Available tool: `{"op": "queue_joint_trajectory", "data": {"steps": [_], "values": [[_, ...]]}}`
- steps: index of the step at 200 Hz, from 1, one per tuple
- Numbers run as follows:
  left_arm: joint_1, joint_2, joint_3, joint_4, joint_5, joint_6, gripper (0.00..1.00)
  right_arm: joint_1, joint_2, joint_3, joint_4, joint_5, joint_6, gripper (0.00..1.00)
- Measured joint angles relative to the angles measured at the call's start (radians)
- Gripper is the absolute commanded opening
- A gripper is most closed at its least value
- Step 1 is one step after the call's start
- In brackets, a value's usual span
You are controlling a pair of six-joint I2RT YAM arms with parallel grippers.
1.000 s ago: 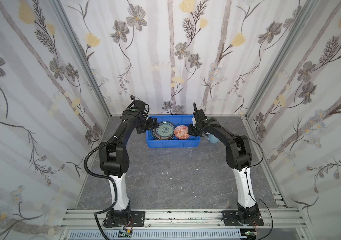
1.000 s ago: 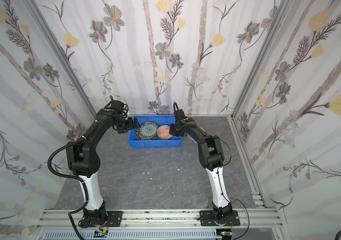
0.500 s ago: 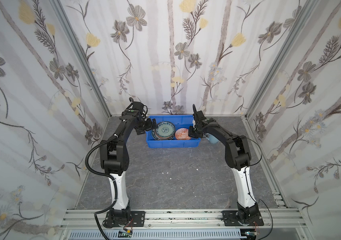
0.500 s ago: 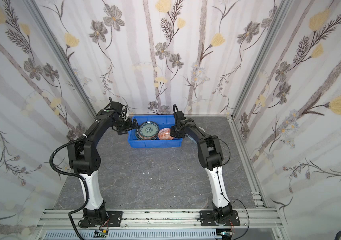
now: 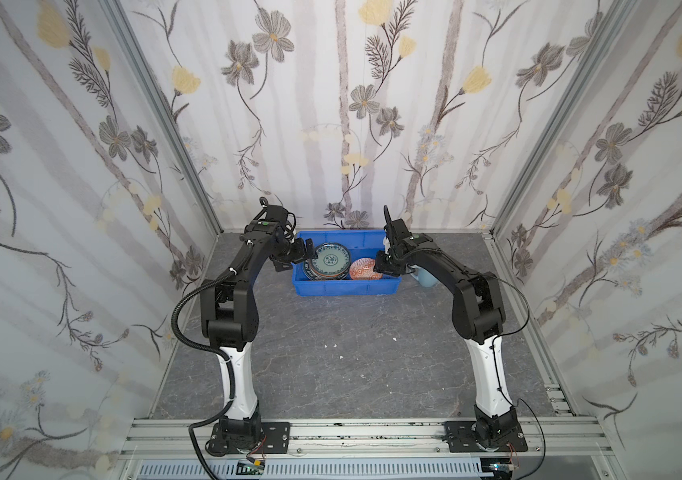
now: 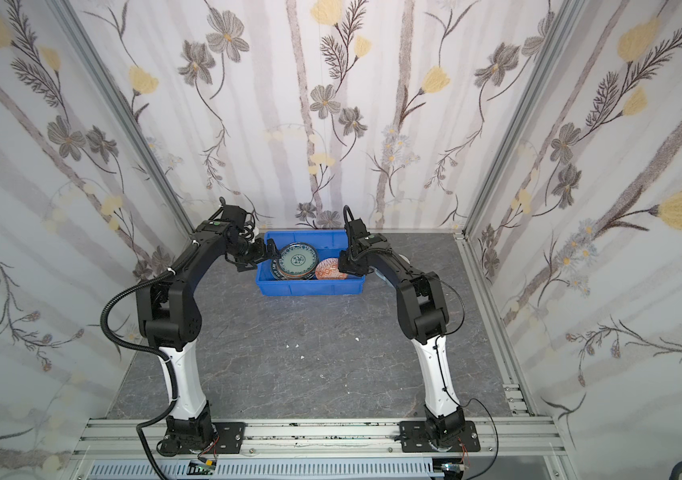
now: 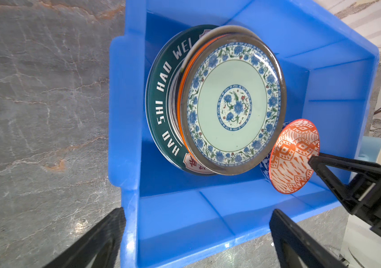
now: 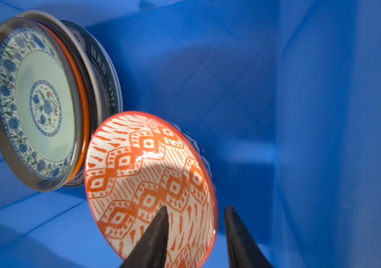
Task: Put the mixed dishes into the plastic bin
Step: 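Lower the bowl beside the plate stack and open the right gripper, then move the right gripper toward the blue mug while the left hovers over the bin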
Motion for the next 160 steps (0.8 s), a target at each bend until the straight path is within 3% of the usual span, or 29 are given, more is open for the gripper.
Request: {"op": "queue_joint_trajectory", "data": {"steps": [89,160], "values": [[0.001,-0.009,-0.014,0.004,-0.018,0.000,1.00,-0.014,-0.167,-0.035,-0.063,0.111,-0.035,0.49],[-0.061,-0.020,-0.015,0.005,-0.019,-0.011,1.00,-0.113,-0.446,-0.377,-0.036,0.204,-0.040,0.49]]}}
